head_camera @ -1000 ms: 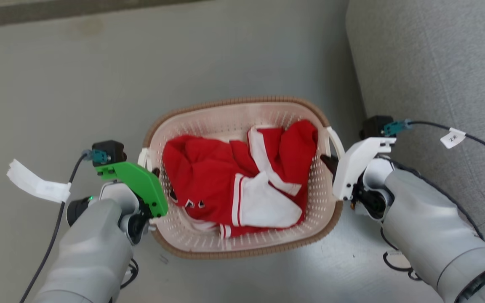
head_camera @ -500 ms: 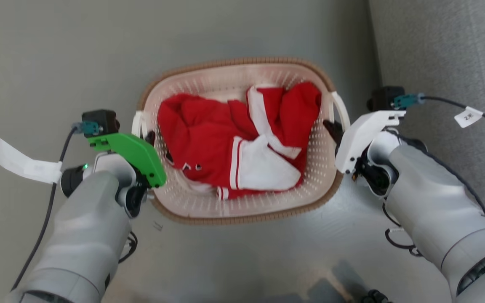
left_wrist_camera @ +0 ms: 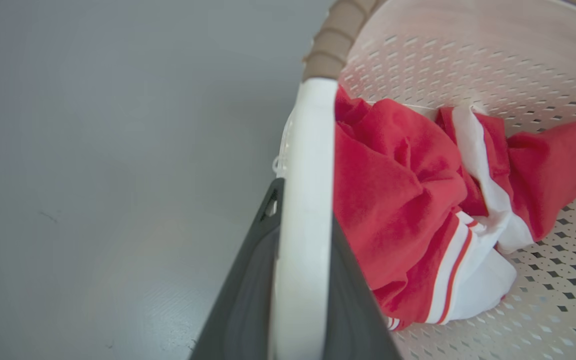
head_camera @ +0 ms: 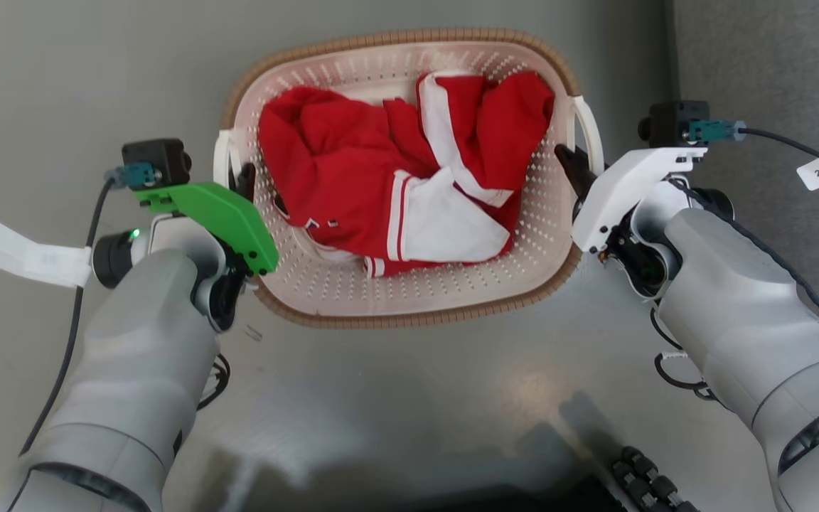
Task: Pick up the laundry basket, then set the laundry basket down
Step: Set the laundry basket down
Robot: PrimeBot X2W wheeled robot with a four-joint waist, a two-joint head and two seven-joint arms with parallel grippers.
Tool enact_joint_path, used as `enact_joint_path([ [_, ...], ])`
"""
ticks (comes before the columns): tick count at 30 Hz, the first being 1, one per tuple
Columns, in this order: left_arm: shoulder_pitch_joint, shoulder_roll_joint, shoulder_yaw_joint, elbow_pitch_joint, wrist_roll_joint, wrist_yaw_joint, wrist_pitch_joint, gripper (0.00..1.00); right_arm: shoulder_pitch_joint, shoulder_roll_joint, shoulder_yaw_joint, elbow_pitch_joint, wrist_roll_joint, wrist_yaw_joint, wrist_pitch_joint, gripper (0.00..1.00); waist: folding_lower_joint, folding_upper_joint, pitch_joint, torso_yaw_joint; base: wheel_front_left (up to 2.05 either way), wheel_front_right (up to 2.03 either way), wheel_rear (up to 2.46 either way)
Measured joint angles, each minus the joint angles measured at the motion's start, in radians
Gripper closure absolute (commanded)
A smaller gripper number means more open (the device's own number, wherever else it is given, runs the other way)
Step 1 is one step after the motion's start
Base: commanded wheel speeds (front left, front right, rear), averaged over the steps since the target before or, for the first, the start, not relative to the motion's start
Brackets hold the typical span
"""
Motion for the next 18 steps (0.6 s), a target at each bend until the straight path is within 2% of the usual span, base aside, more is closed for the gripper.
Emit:
enact_joint_path([
  [18, -0.072, 0.001, 0.001, 0.025, 0.000, 0.000, -0.044, 1.00, -0.052, 0.002, 0.018, 0.000, 0.002, 0.000, -0.065, 1.00, 0.0000, 0.0000, 0.122, 0.001, 0.00, 0.00, 0.00],
])
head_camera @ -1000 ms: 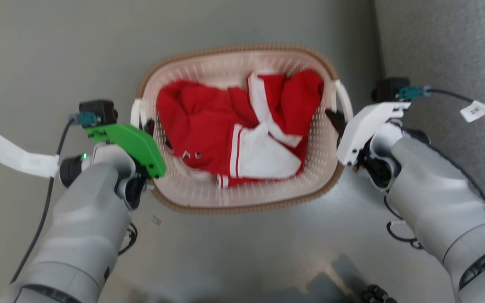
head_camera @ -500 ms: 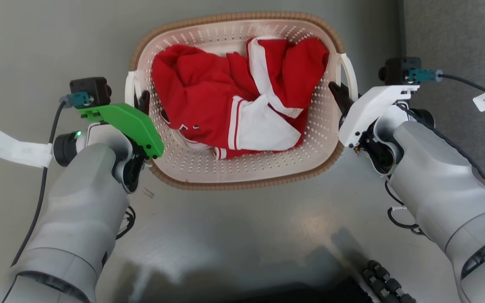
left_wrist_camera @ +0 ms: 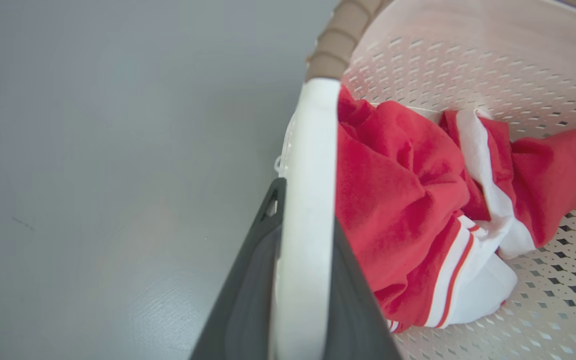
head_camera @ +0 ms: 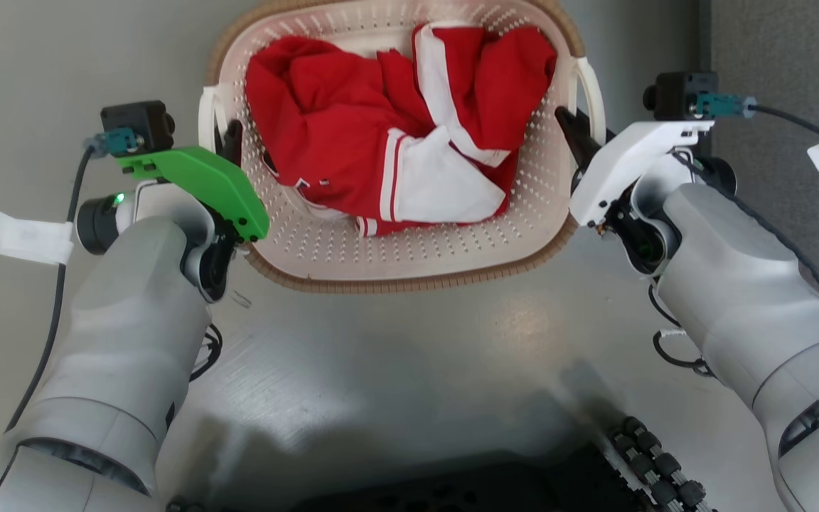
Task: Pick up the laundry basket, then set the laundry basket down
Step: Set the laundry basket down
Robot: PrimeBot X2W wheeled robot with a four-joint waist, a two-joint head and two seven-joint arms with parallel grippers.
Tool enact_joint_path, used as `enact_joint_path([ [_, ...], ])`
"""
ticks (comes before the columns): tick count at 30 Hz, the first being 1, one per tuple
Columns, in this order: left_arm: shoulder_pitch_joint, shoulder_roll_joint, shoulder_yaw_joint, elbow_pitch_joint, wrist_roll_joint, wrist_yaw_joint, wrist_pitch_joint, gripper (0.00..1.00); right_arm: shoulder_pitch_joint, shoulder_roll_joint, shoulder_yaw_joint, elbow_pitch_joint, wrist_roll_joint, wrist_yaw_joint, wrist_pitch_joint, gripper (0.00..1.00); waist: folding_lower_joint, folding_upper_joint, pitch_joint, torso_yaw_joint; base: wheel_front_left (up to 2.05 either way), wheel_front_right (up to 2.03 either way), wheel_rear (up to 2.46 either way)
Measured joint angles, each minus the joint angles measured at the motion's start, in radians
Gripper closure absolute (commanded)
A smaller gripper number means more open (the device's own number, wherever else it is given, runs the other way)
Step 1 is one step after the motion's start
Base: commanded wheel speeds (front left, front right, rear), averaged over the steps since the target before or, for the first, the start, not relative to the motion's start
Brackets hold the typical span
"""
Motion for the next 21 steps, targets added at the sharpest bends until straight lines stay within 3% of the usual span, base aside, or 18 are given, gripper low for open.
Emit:
enact_joint_path([
  [20, -0.026, 0.001, -0.011, 0.021, 0.000, 0.000, -0.017, 1.00, -0.026, 0.009, 0.023, 0.021, 0.020, 0.000, -0.022, 1.00, 0.0000, 0.0000, 0.069, 0.005, 0.00, 0.00, 0.00],
  [21, -0.026, 0.000, -0.012, 0.024, 0.000, 0.000, -0.017, 1.00, -0.026, 0.013, 0.024, 0.026, 0.027, 0.000, -0.022, 0.13, 0.0000, 0.0000, 0.071, 0.005, 0.00, 0.00, 0.00],
])
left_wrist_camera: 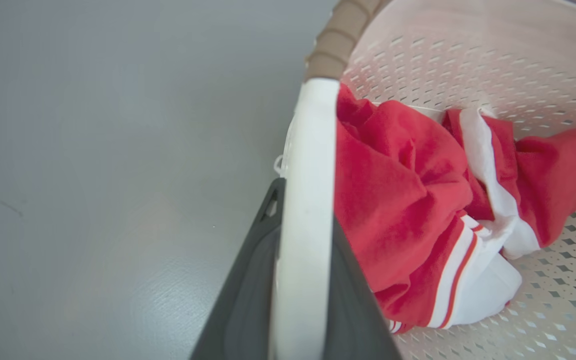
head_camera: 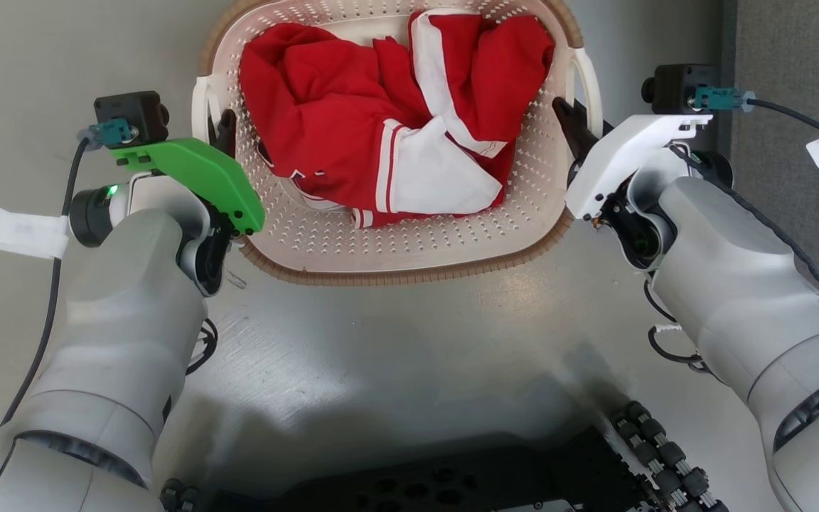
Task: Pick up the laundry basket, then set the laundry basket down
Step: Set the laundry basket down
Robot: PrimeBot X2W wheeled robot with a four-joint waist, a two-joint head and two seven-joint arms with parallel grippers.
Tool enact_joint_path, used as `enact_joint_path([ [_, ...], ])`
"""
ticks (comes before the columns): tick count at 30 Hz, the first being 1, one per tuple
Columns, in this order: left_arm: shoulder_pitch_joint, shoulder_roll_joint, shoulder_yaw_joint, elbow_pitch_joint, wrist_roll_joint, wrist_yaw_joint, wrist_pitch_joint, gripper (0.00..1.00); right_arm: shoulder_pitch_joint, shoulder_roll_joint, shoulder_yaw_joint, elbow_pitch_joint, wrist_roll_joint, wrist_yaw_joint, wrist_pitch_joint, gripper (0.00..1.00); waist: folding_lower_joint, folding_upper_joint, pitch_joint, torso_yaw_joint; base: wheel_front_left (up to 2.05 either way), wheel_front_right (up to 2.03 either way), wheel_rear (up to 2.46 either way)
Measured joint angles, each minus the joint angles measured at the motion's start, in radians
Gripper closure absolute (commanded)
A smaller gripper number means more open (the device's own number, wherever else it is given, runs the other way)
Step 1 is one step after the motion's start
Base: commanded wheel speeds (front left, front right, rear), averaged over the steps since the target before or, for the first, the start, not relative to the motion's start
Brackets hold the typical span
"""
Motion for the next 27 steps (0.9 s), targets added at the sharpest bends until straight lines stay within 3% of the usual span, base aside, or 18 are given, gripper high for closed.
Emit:
enact_joint_path([
  [1, 0.000, 0.000, 0.000, 0.002, -0.001, 0.000, 0.000, 0.50, 0.000, 0.001, -0.001, 0.001, 0.001, 0.000, -0.001, 0.00, 0.0000, 0.0000, 0.001, 0.000, 0.00, 0.00, 0.00],
  [2, 0.000, 0.000, 0.000, 0.006, -0.003, 0.000, 0.000, 0.50, -0.001, 0.003, -0.004, 0.003, 0.007, 0.002, -0.005, 0.00, 0.0000, 0.0000, 0.001, -0.001, 0.00, 0.00, 0.00],
  [3, 0.000, -0.001, 0.002, 0.007, -0.005, 0.000, 0.000, 0.18, -0.002, 0.006, -0.006, 0.008, 0.017, 0.002, -0.004, 0.00, 0.0000, 0.0000, 0.001, -0.001, 0.00, 0.00, 0.00],
  [4, 0.000, 0.000, 0.005, 0.007, -0.016, 0.000, -0.001, 0.00, -0.002, 0.008, -0.006, 0.012, 0.023, 0.003, -0.004, 0.00, 0.0000, 0.0000, 0.001, -0.001, 0.00, 0.00, 0.00],
  [27, 0.001, 0.002, -0.022, 0.046, -0.027, -0.008, -0.013, 0.00, -0.015, 0.017, 0.009, 0.047, 0.036, 0.003, -0.012, 0.00, -0.0001, 0.0000, -0.043, -0.003, 0.00, 0.00, 0.00],
])
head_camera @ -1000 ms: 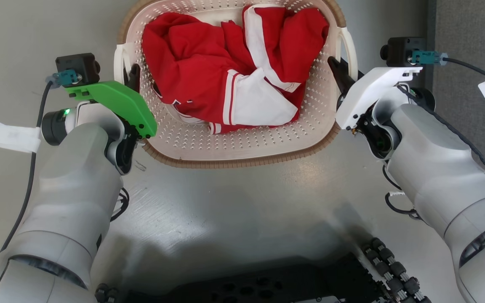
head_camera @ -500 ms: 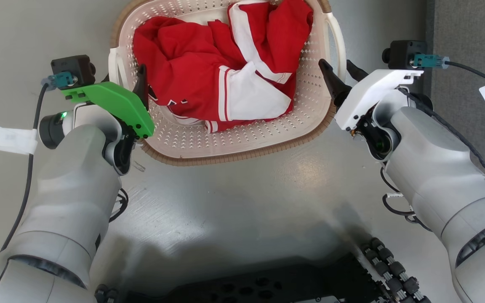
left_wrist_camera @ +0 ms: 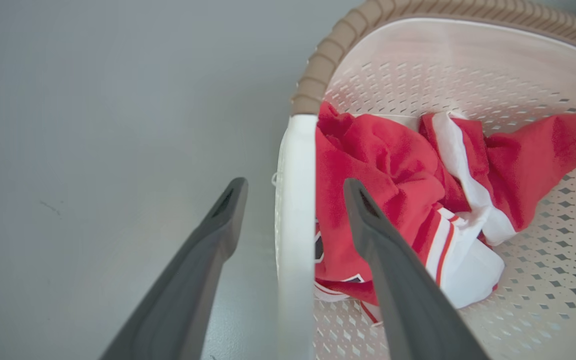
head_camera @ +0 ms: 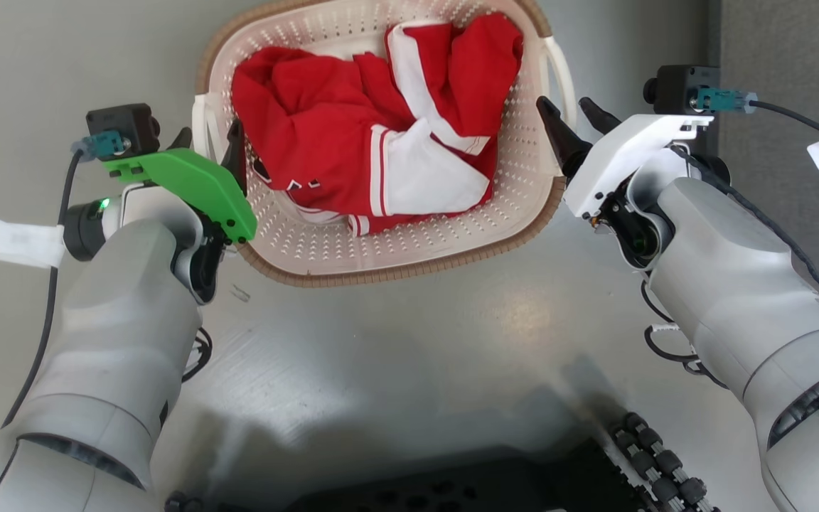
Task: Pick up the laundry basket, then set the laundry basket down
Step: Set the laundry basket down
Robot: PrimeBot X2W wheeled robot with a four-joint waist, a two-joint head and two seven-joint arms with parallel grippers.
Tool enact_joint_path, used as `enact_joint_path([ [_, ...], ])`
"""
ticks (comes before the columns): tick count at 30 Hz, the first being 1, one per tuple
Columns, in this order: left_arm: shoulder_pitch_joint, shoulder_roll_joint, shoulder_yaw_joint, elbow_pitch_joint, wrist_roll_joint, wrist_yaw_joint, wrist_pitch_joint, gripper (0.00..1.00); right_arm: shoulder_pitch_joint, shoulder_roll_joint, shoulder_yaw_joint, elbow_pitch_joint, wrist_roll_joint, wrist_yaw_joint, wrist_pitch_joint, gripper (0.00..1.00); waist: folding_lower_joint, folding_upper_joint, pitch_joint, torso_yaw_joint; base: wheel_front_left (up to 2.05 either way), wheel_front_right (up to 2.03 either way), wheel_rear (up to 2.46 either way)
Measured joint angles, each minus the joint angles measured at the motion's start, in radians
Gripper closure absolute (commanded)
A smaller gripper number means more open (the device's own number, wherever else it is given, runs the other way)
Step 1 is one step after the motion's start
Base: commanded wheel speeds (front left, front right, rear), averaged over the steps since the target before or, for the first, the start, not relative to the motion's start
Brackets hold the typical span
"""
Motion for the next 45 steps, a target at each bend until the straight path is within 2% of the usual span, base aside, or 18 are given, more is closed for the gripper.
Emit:
enact_joint_path([
  [13, 0.074, 0.000, -0.003, 0.003, -0.014, -0.013, -0.023, 0.00, 0.028, -0.018, 0.021, 0.003, 0.002, 0.000, -0.048, 0.00, 0.0000, 0.0000, -0.127, -0.004, 0.00, 0.00, 0.00],
  [26, 0.126, 0.007, -0.007, -0.038, 0.018, -0.026, -0.037, 0.00, 0.097, -0.034, 0.030, -0.047, -0.005, 0.000, -0.074, 0.00, 0.0000, 0.0000, -0.286, -0.005, 0.00, 0.00, 0.00],
  [32, 0.138, 0.043, 0.043, -0.130, 0.034, -0.028, -0.037, 0.00, 0.135, -0.044, 0.000, -0.093, -0.002, 0.000, -0.075, 0.00, -0.0001, 0.0000, -0.362, -0.001, 0.00, 0.00, 0.00],
  [38, 0.179, 0.066, 0.092, -0.240, 0.075, -0.028, -0.040, 0.00, 0.146, -0.090, -0.057, -0.170, -0.040, 0.000, -0.076, 0.00, -0.0001, 0.0000, -0.439, 0.004, 0.00, 0.00, 0.00],
  [45, 0.285, 0.092, 0.157, -0.361, 0.146, -0.026, -0.040, 0.00, 0.233, -0.134, -0.167, -0.243, -0.112, 0.000, -0.076, 0.00, -0.0001, 0.0000, -0.541, 0.015, 0.00, 0.00, 0.00],
])
